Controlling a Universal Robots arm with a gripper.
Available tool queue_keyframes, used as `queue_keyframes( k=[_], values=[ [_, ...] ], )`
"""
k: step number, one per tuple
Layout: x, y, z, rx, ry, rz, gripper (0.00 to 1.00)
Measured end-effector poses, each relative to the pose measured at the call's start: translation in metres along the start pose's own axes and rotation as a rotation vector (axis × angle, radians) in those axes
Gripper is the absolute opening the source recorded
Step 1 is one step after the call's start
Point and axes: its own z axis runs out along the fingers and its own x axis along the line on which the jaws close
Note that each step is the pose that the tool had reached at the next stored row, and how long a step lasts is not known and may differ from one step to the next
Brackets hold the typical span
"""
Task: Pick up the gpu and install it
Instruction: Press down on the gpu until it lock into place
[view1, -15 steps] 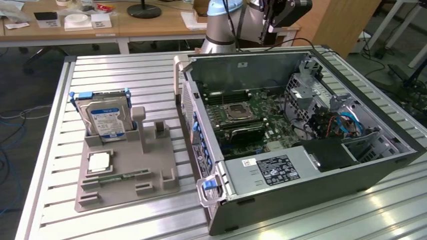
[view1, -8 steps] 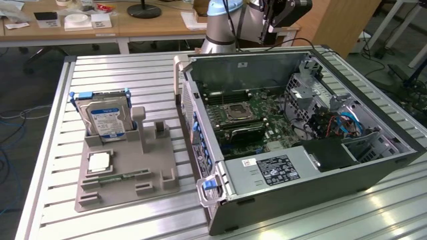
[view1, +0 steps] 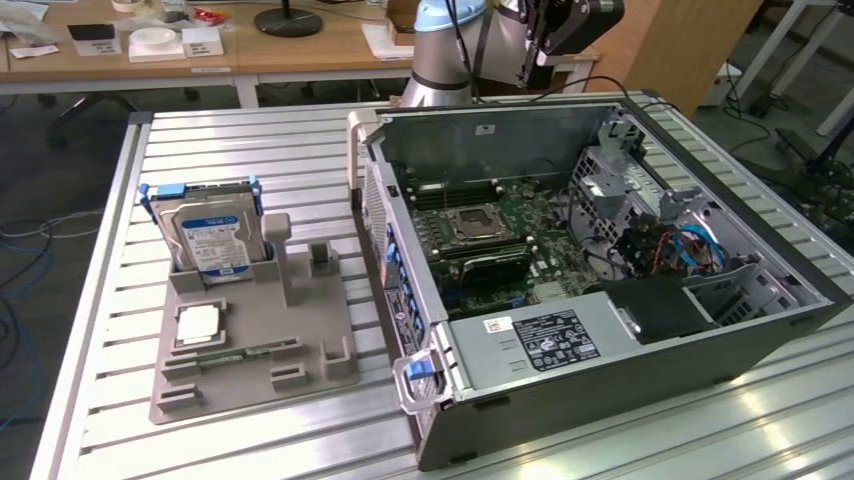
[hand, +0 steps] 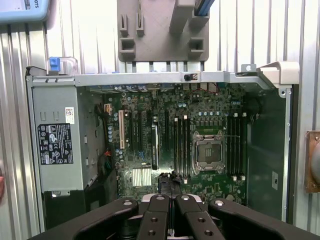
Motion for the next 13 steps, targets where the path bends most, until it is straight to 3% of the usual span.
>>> queue_keyframes(
  k=[13],
  values=[
    [0.0,0.0006,0.0235,-0.0001,0.0001,0.0,0.11]
  ],
)
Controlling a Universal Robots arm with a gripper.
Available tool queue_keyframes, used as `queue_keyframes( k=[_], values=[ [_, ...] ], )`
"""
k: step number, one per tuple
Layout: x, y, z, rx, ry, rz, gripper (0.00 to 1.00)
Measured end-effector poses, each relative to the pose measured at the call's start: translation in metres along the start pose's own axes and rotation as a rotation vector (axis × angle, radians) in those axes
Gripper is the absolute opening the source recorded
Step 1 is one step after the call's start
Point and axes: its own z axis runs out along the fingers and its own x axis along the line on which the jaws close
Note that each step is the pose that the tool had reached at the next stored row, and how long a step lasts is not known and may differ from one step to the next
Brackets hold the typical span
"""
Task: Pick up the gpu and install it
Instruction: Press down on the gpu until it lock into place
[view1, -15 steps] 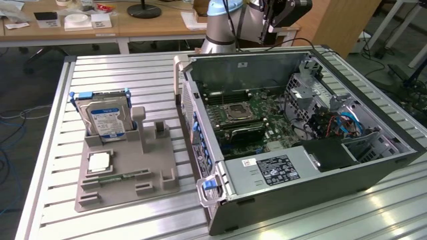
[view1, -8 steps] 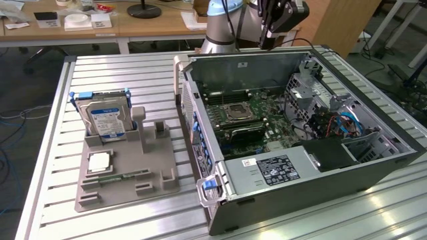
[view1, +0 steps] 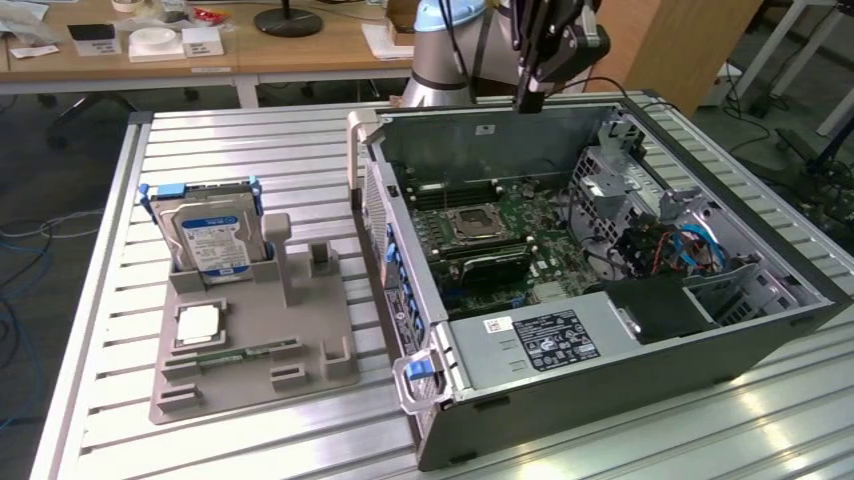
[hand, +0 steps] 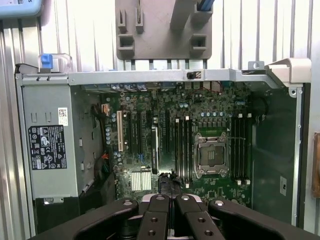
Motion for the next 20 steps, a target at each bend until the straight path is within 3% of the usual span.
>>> queue_keyframes(
  k=[13,20],
  values=[
    [0.001,0.0006,0.023,-0.0016,0.0,0.0,0.11],
    [0.001,0.0006,0.0264,-0.0017,-0.0002,0.0,0.11]
  ],
)
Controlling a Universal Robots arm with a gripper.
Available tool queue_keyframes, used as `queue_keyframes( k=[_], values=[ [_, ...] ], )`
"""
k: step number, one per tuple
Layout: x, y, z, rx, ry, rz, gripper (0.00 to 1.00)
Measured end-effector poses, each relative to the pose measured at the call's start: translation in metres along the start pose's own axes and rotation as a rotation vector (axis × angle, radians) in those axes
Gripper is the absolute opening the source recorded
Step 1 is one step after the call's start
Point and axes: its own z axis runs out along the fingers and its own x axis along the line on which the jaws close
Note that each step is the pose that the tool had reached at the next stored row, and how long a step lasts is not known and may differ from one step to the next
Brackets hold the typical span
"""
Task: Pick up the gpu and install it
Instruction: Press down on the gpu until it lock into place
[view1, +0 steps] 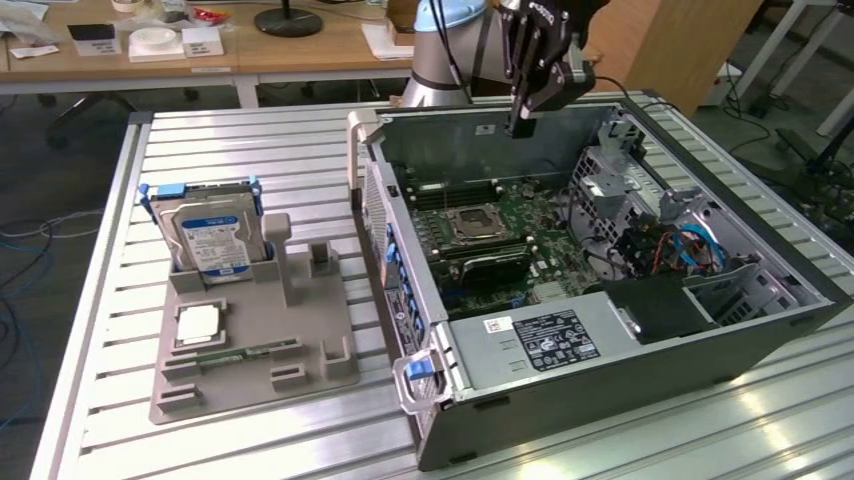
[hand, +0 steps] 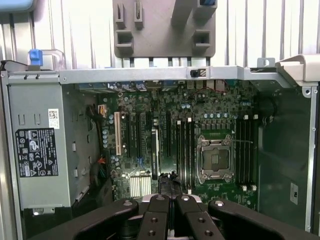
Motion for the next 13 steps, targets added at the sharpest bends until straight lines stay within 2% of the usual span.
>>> queue_keyframes(
  k=[13],
  values=[
    [0.0,0.0005,0.0236,-0.0001,0.0001,0.0,0.11]
  ],
)
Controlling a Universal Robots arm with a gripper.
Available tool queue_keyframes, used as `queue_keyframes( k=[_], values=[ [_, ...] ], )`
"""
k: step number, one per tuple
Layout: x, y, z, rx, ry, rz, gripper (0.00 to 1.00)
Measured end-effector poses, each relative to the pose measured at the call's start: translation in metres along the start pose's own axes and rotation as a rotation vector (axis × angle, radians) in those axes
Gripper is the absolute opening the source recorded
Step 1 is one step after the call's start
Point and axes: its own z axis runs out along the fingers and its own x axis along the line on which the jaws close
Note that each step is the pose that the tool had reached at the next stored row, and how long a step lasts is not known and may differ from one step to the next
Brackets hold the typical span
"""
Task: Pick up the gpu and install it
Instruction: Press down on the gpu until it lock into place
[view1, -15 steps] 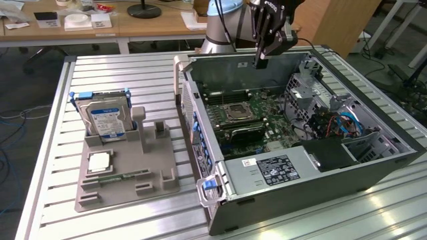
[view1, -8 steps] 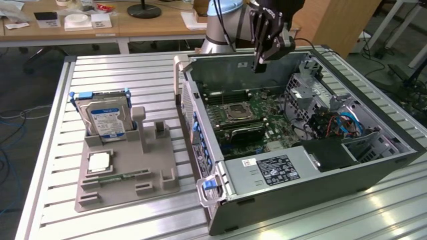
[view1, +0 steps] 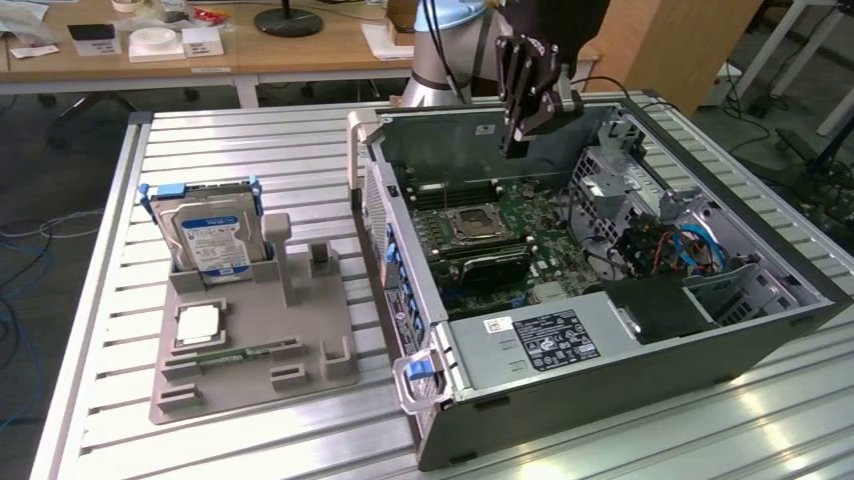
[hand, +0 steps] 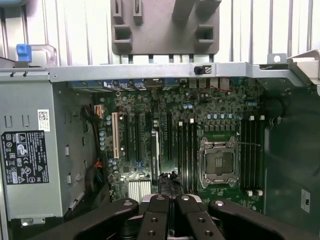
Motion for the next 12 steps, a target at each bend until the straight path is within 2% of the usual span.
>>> queue_keyframes(
  k=[12],
  values=[
    [0.001,0.0005,0.0218,-0.0021,-0.0006,0.0,0.11]
  ],
)
